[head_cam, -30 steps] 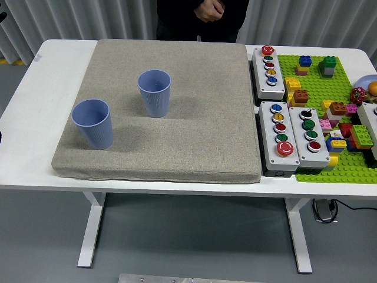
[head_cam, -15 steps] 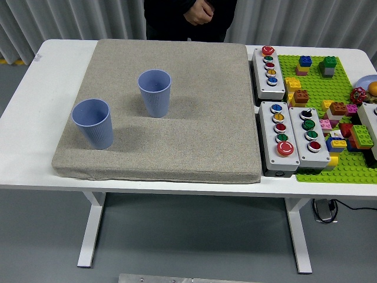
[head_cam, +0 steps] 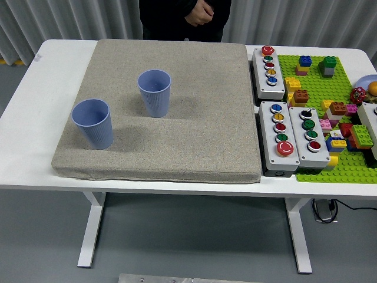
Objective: Pick cup pour cup place
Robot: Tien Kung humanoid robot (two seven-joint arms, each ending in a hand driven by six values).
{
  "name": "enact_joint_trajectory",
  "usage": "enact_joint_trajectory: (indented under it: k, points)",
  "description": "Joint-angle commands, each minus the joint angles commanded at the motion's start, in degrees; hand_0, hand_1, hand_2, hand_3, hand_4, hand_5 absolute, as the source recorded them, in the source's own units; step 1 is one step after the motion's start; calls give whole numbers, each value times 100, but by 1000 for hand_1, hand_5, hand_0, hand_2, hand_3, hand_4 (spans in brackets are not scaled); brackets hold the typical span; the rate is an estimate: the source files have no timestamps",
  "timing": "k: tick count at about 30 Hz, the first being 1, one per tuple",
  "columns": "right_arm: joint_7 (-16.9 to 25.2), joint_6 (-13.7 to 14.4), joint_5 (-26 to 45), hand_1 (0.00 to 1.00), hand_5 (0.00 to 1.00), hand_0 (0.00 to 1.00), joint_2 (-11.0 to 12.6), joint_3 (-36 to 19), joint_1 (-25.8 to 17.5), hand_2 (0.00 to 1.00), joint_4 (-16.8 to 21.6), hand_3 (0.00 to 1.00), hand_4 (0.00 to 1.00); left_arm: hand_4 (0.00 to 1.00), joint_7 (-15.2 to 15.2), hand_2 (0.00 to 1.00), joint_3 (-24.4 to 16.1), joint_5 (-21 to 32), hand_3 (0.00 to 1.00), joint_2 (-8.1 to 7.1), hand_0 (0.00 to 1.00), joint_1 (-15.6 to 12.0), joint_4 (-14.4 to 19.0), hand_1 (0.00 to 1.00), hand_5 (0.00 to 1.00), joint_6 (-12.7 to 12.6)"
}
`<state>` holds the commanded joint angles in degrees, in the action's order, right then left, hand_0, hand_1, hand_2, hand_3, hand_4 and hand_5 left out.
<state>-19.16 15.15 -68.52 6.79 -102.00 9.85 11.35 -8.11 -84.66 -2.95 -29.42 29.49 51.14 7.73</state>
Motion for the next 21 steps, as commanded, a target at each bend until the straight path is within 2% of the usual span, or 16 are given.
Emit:
enact_joint_trajectory:
  k: [17,21]
  points:
    - [-123,-66,-38,638,140,688,-45,-62,-40,591,0,583,2,797,36,882,-223,-510,884,39,797,-86,382,807,998,-98]
    - [-147,-106,-137,638,140,688,-44,-141,-28,591,-6,583,2,797,28,882,-350,-583,884,-10,797,-146,464,807,998,-125]
